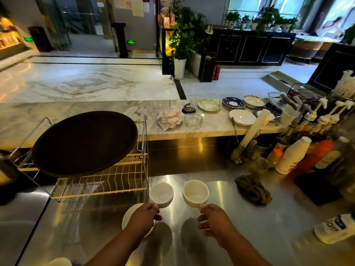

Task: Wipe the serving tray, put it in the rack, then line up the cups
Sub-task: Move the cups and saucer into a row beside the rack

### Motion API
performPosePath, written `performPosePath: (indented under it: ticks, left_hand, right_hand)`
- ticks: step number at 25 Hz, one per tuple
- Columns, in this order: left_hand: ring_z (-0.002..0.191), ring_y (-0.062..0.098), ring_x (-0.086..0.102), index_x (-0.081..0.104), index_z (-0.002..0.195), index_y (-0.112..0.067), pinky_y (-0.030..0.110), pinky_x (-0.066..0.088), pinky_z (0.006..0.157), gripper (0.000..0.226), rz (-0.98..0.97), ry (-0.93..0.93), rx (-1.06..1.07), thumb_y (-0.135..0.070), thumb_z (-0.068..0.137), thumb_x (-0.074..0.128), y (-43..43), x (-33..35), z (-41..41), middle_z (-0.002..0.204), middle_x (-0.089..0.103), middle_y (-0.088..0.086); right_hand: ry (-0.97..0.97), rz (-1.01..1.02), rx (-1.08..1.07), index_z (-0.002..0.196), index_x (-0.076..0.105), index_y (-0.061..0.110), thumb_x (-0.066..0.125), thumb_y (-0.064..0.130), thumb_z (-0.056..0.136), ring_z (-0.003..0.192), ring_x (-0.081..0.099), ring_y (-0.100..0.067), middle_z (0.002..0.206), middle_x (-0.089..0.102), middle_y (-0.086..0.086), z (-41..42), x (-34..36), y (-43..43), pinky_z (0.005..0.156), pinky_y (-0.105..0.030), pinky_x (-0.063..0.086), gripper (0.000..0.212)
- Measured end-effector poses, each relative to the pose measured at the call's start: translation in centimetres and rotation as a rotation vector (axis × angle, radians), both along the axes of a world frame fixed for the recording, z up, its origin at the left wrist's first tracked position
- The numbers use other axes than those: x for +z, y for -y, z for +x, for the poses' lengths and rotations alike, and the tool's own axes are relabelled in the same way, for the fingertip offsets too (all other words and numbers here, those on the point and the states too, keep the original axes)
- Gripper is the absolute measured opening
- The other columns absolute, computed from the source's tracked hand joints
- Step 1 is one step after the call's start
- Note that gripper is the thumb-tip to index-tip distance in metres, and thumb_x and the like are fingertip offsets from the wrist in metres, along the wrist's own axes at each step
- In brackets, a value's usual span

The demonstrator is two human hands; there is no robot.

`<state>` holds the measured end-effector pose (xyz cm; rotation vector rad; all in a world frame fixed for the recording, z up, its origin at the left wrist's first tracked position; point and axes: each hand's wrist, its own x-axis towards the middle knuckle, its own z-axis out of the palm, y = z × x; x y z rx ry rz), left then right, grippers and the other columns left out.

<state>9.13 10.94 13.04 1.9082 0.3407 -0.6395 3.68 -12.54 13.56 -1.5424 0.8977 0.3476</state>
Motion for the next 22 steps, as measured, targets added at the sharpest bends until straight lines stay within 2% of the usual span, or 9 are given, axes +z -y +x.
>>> performPosePath:
  ticks: [4,8,11,13,15,17,20,22]
  left_hand:
    - [0.088,0.022,0.067,0.068,0.104,-0.017,0.038,0.05,0.082,0.025,-0.035,0.018,-0.023,-0.031,0.106,0.047,1.2,-1.7,2.7,0.094,0.076,0.006]
    - [0.098,0.026,0.067,0.068,0.1,-0.019,0.046,0.053,0.094,0.024,-0.042,0.021,-0.034,-0.03,0.106,0.048,2.9,-3.8,5.0,0.101,0.073,0.01]
    - [0.096,0.028,0.065,0.069,0.096,-0.019,0.045,0.052,0.089,0.027,-0.024,-0.001,0.01,-0.033,0.106,0.047,4.2,-5.6,6.6,0.1,0.071,0.011]
    - [0.094,0.026,0.064,0.068,0.097,-0.02,0.043,0.052,0.082,0.028,-0.017,-0.021,0.058,-0.036,0.105,0.046,5.2,-6.2,8.0,0.1,0.069,0.009]
    - [0.095,0.025,0.064,0.067,0.099,-0.02,0.041,0.053,0.081,0.028,-0.007,-0.028,0.113,-0.037,0.105,0.045,6.1,-6.9,9.3,0.099,0.069,0.008]
    - [0.098,0.028,0.064,0.065,0.098,-0.023,0.046,0.057,0.084,0.026,0.0,-0.027,0.146,-0.038,0.106,0.045,6.7,-7.4,10.5,0.099,0.067,0.007]
    - [0.099,0.033,0.064,0.062,0.101,-0.026,0.053,0.065,0.072,0.021,-0.046,-0.058,0.219,-0.038,0.105,0.046,7.7,-8.1,12.4,0.105,0.064,0.008]
    - [0.098,0.033,0.066,0.063,0.107,-0.023,0.053,0.065,0.071,0.024,-0.033,-0.046,0.238,-0.039,0.105,0.045,8.2,-8.5,13.8,0.105,0.066,0.008]
  right_hand:
    - [-0.015,-0.053,-0.011,0.107,0.063,0.012,0.048,0.028,0.106,0.087,0.071,-0.032,0.102,0.071,-0.017,2.0,-0.6,0.3,0.065,-0.036,0.056,0.022]
    - [-0.004,-0.041,-0.029,0.107,0.064,0.014,0.047,0.029,0.107,0.086,0.071,-0.031,0.101,0.071,-0.015,4.2,-2.4,0.5,0.068,-0.037,0.059,0.022]
    - [0.005,0.028,-0.025,0.105,0.065,0.016,0.048,0.026,0.107,0.076,0.071,-0.028,0.103,0.071,-0.019,6.5,-4.2,1.3,0.049,-0.029,0.057,0.02]
    - [0.015,0.047,-0.02,0.103,0.065,0.017,0.048,0.025,0.106,0.07,0.07,-0.026,0.1,0.071,-0.019,8.4,-5.2,1.9,0.043,-0.025,0.054,0.019]
    - [0.017,0.039,-0.002,0.101,0.065,0.02,0.047,0.025,0.106,0.069,0.07,-0.027,0.095,0.071,-0.016,10.4,-6.5,2.4,0.043,-0.024,0.053,0.02]
    - [0.018,0.021,0.005,0.106,0.066,0.02,0.046,0.025,0.106,0.071,0.071,-0.027,0.095,0.071,-0.014,12.3,-7.8,2.6,0.045,-0.026,0.055,0.02]
    - [0.015,0.011,0.015,0.118,0.063,0.021,0.045,0.026,0.107,0.072,0.071,-0.026,0.105,0.07,-0.011,15.2,-9.4,2.6,0.046,-0.024,0.053,0.023]
    - [0.005,0.017,0.004,0.12,0.062,0.024,0.045,0.03,0.107,0.073,0.07,-0.026,0.102,0.071,-0.008,16.9,-10.1,2.6,0.046,-0.024,0.053,0.022]
